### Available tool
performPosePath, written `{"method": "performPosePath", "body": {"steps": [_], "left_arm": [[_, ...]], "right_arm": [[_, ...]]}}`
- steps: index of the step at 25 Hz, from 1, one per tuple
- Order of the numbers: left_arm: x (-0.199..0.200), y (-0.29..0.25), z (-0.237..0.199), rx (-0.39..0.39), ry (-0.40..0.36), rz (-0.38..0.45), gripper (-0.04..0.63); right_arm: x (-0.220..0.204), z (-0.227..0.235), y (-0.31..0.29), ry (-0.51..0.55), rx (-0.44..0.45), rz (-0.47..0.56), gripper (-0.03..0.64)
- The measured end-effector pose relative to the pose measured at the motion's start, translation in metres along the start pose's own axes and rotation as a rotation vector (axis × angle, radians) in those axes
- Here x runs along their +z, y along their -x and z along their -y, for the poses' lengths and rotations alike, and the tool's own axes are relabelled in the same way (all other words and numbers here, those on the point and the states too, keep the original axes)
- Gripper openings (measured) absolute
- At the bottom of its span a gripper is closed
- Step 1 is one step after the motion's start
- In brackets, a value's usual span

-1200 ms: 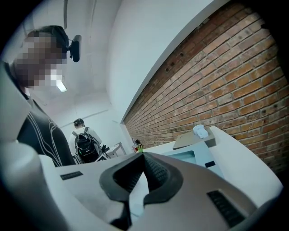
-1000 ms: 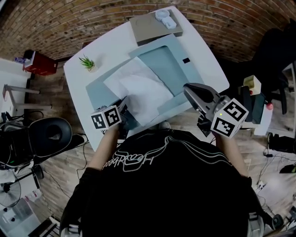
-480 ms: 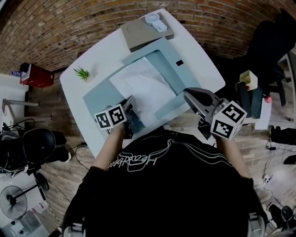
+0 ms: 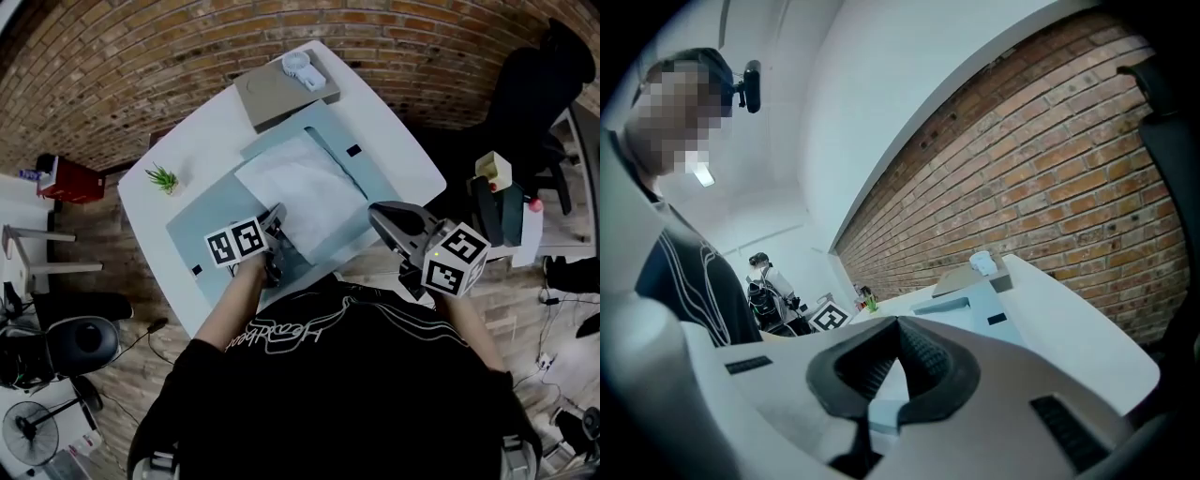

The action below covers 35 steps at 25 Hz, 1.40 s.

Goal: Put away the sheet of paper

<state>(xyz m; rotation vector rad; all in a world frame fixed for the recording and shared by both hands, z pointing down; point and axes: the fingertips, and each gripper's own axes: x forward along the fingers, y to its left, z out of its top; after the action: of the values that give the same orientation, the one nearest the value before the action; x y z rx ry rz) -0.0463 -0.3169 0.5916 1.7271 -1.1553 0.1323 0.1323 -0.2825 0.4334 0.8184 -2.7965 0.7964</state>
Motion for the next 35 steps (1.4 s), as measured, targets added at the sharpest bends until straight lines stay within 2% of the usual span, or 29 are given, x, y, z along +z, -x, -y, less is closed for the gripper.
{"method": "performPosePath", "body": {"steps": [10, 17, 19, 21, 23, 27, 35], "left_arm": [[0.003, -0.023, 0.024, -0.038, -0.001, -0.009, 0.031], [0.002, -0.024, 0.025, 0.002, -0.06, 0.005, 0.04], [0.005, -0.023, 0.026, 0.006, -0.067, 0.022, 0.161], [0.006, -0.023, 0.027, 0.021, -0.077, 0.038, 0.242], [0.007, -0.02, 0.028, 0.056, -0.115, 0.056, 0.297], [0.01, -0.012, 0.028, 0.138, -0.239, 0.068, 0.34], [0.0, -0.028, 0.042, 0.175, -0.459, -0.076, 0.348]], "right_arm": [[0.01, 0.006, 0.004, 0.004, -0.015, 0.021, 0.0], [0.009, 0.006, 0.001, 0.0, -0.005, 0.021, 0.0], [0.006, 0.005, -0.001, 0.002, -0.001, 0.01, 0.0], [0.003, 0.005, -0.001, -0.001, 0.001, -0.002, 0.0], [0.0, 0.003, -0.002, -0.004, 0.006, -0.011, 0.0], [-0.003, -0.001, -0.005, -0.001, 0.019, -0.021, 0.0], [-0.011, -0.004, -0.005, -0.016, 0.031, -0.039, 0.0]]}}
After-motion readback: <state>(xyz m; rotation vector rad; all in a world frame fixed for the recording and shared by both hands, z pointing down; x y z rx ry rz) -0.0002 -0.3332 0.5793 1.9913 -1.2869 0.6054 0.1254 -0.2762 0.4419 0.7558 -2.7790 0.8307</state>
